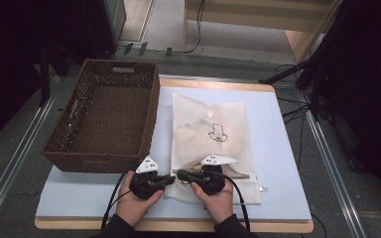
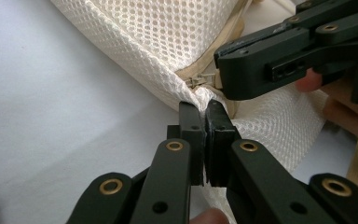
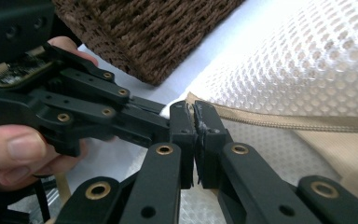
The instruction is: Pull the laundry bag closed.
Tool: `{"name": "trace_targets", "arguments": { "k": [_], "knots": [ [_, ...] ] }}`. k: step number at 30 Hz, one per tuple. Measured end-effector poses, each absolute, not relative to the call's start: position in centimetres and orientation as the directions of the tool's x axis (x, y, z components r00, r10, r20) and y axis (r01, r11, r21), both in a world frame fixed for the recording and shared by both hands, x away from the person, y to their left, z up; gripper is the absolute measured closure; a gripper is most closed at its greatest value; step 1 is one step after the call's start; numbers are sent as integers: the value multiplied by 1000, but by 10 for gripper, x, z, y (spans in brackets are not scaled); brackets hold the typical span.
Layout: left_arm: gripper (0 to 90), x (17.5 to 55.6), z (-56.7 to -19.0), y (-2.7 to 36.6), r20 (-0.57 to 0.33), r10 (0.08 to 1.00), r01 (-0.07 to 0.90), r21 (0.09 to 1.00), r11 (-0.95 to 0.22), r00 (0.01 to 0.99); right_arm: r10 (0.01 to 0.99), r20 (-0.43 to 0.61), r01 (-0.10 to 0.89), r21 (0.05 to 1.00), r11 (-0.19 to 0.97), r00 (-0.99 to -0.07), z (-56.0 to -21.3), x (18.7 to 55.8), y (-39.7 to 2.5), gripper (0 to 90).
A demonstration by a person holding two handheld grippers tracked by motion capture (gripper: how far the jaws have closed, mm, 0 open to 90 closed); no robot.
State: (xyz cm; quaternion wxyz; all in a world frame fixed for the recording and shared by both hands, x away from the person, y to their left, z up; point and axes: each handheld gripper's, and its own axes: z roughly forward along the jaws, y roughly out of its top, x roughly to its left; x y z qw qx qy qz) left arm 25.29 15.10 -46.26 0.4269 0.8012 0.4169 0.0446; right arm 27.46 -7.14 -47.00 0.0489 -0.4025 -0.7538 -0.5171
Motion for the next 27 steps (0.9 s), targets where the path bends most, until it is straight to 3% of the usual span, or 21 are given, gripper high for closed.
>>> {"name": "trace_targets", "arguments": {
  "k": [17, 27],
  "knots": [
    [873, 249, -465, 151, -315, 720, 636, 739, -223, 618, 590, 468, 649, 750, 129, -658, -471, 272, -76, 880],
    [673, 252, -463, 155, -325, 711, 649, 723, -238, 624, 577, 478, 642, 759, 108, -662, -472, 270, -77, 879]
  ]
}}
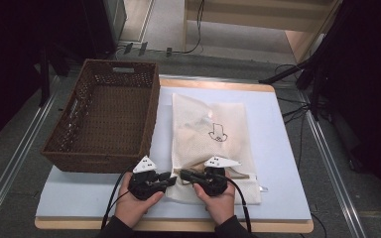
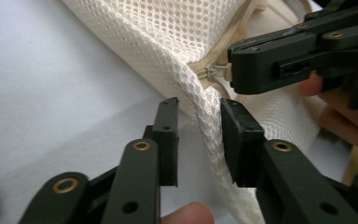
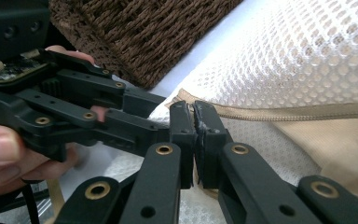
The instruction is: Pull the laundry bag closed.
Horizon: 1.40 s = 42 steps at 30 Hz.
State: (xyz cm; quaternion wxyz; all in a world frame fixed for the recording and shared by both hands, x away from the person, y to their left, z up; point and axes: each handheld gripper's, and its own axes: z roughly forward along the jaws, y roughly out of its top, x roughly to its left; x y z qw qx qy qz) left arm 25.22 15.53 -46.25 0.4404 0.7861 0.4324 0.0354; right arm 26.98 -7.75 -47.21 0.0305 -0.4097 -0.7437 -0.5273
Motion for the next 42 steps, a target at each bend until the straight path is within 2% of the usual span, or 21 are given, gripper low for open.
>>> {"name": "trace_targets", "arguments": {
  "k": [5, 8, 12, 14, 25, 32, 42],
  "knots": [
    [625, 254, -460, 156, -317, 718, 646, 725, -237, 620, 571, 479, 642, 759, 113, -667, -473, 270, -77, 879],
    [683, 257, -462, 155, -317, 718, 650, 721, -242, 620, 563, 485, 644, 757, 113, -669, -473, 270, -76, 879],
    [840, 258, -463, 155, -331, 701, 648, 722, -242, 632, 567, 478, 641, 758, 119, -670, -473, 270, -75, 879],
    [857, 259, -463, 155, -343, 692, 647, 725, -235, 636, 572, 473, 638, 761, 118, -670, -473, 270, -75, 878],
    [863, 256, -465, 159, -370, 673, 646, 734, -212, 641, 562, 521, 647, 762, 32, -642, -477, 268, -74, 875],
    [867, 254, -467, 156, -377, 688, 650, 738, -181, 620, 613, 490, 655, 754, 60, -620, -476, 267, -72, 879],
    [867, 248, -463, 158, -340, 717, 618, 769, -160, 609, 644, 450, 640, 765, 80, -619, -476, 264, -76, 879]
  ]
}}
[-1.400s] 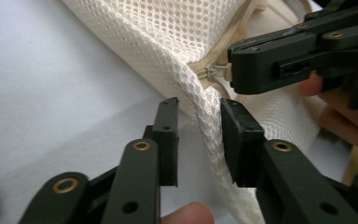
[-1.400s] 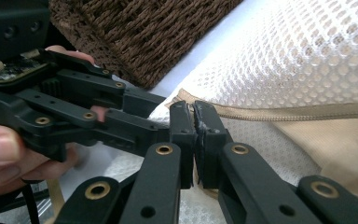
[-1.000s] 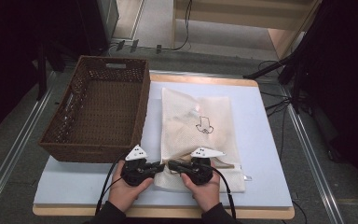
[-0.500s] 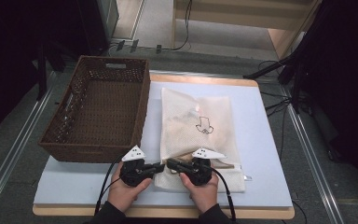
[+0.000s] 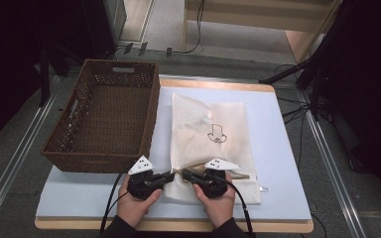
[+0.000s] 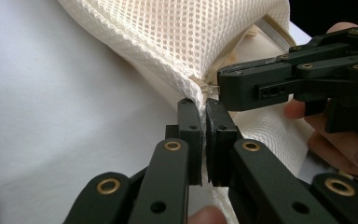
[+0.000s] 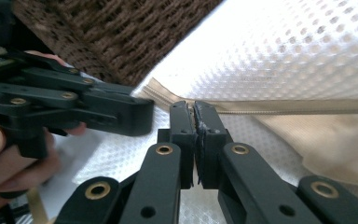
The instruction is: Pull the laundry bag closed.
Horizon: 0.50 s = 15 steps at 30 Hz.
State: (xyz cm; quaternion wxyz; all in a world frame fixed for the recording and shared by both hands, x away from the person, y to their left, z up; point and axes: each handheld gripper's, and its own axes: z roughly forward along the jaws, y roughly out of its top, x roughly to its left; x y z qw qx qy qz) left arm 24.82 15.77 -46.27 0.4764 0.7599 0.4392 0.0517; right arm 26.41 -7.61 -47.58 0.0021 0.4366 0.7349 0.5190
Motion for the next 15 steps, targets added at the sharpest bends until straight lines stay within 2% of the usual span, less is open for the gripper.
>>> {"name": "trace_targets", "arguments": {
  "k": [8, 11, 15],
  "knots": [
    [866, 246, -462, 158, -329, 723, 612, 774, -163, 608, 653, 433, 633, 769, 92, -621, -477, 263, -78, 878],
    [866, 244, -457, 165, -333, 733, 608, 782, -137, 593, 685, 411, 631, 770, 91, -601, -478, 264, -82, 879],
    [865, 247, -457, 171, -361, 722, 622, 774, -121, 590, 677, 450, 646, 762, 50, -583, -480, 268, -98, 878]
  ]
}}
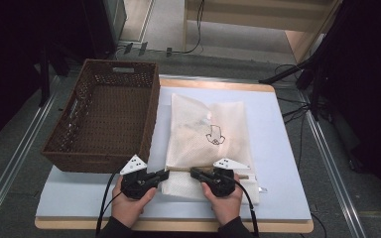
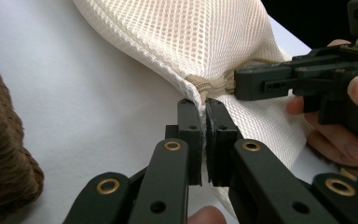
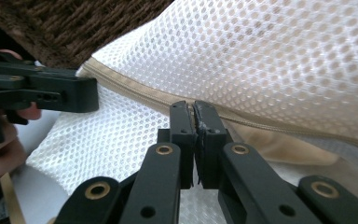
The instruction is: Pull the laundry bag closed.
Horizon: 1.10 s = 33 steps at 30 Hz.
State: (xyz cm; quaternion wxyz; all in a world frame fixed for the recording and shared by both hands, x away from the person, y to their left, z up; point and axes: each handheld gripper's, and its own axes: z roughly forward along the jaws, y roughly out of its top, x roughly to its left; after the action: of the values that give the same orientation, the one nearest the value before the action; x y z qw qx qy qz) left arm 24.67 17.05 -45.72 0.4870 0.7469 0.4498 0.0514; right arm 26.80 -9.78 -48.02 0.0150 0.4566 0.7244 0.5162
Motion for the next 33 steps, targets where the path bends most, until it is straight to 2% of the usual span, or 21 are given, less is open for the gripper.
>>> {"name": "trace_targets", "arguments": {
  "k": [3, 33],
  "knots": [
    [865, 247, -456, 167, -333, 730, 611, 778, -145, 597, 669, 454, 645, 762, 50, -588, -481, 268, -102, 878],
    [863, 242, -458, 169, -303, 733, 604, 777, -180, 609, 682, 428, 623, 780, 52, -593, -477, 267, -125, 877]
  ]
}}
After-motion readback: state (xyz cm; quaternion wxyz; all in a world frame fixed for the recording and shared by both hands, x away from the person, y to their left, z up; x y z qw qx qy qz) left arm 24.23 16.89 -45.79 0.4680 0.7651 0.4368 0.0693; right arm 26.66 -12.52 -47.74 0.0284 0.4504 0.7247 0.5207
